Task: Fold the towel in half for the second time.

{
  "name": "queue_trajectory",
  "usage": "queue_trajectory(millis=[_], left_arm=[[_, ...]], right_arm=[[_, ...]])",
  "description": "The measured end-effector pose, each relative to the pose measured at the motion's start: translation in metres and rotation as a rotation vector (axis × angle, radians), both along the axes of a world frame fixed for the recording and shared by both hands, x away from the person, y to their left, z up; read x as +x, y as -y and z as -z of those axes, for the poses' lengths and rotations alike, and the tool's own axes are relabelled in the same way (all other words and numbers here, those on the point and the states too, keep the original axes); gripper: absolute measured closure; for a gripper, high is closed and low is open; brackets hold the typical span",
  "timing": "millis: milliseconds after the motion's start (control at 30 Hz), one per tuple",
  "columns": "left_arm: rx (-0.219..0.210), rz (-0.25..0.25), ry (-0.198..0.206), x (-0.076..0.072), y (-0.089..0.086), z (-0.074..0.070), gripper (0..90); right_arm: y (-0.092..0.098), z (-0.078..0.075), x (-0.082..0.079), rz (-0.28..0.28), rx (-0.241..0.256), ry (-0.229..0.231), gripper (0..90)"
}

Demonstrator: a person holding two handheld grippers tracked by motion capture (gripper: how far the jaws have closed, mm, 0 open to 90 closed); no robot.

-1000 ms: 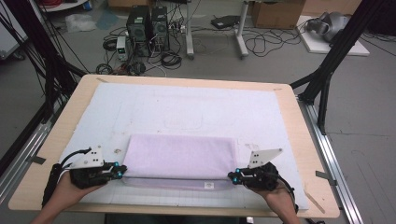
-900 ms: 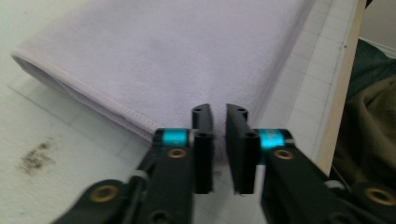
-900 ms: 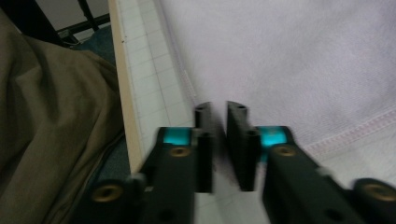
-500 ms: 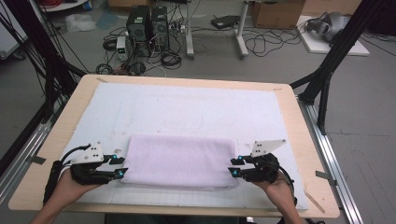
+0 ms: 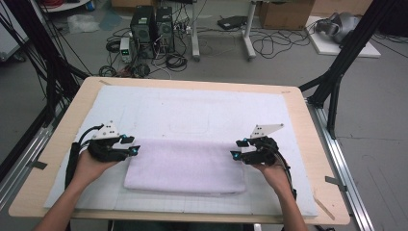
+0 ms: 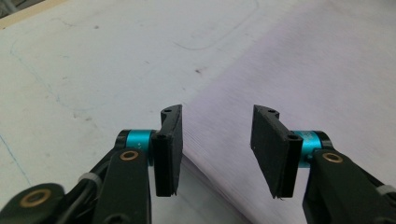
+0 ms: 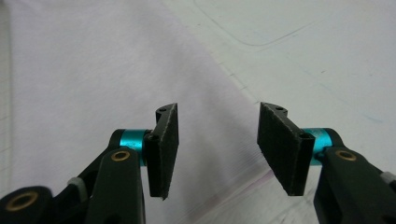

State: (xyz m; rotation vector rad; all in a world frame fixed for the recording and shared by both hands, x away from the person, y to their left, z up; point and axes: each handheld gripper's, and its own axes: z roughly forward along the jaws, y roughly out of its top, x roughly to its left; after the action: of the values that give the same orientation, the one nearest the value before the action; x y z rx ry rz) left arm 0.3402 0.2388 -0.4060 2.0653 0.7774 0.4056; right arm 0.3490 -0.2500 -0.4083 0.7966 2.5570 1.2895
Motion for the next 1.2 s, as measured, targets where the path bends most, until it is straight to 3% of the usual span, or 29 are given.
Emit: queue_trajectory(millis=[67, 133, 300, 467, 567, 700, 900, 1100, 1200], left_arm=[[-0.019, -0.020, -0.004, 0.007, 0.002, 0.005, 53.1], [-0.007, -0.036, -0.010, 0.012, 0.004, 0.010, 52.9], [0.010, -0.045, -0.076, 0.022, 0.004, 0.022, 49.4], [0.055, -0.047, -0.134, 0.028, 0.007, 0.033, 43.4], [0.016, -0.048, -0.150, 0.028, 0.004, 0.038, 45.1], [0.013, -0.038, -0.153, 0.027, 0.004, 0.038, 50.5], [0.006, 0.002, -0.159, 0.025, 0.006, 0.037, 68.7], [0.036, 0.000, -0.119, 0.020, 0.009, 0.031, 77.0], [0.007, -0.017, -0.094, 0.019, 0.008, 0.022, 77.5]], right_arm=[[0.001, 0.004, 0.007, 0.019, -0.008, -0.005, 46.6], [0.001, 0.010, 0.013, 0.038, -0.026, -0.007, 45.7], [0.001, 0.021, 0.020, 0.057, -0.063, -0.045, 44.6], [0.002, 0.029, 0.020, 0.064, -0.087, -0.072, 42.5], [0.002, 0.033, 0.019, 0.060, -0.087, -0.087, 43.3], [0.003, 0.035, 0.021, 0.053, -0.072, -0.104, 49.3], [0.003, 0.034, 0.021, -0.003, -0.049, -0.131, 72.5], [0.005, 0.027, 0.019, -0.009, -0.027, -0.122, 78.8], [0.008, 0.018, 0.017, 0.003, -0.008, -0.086, 79.2]])
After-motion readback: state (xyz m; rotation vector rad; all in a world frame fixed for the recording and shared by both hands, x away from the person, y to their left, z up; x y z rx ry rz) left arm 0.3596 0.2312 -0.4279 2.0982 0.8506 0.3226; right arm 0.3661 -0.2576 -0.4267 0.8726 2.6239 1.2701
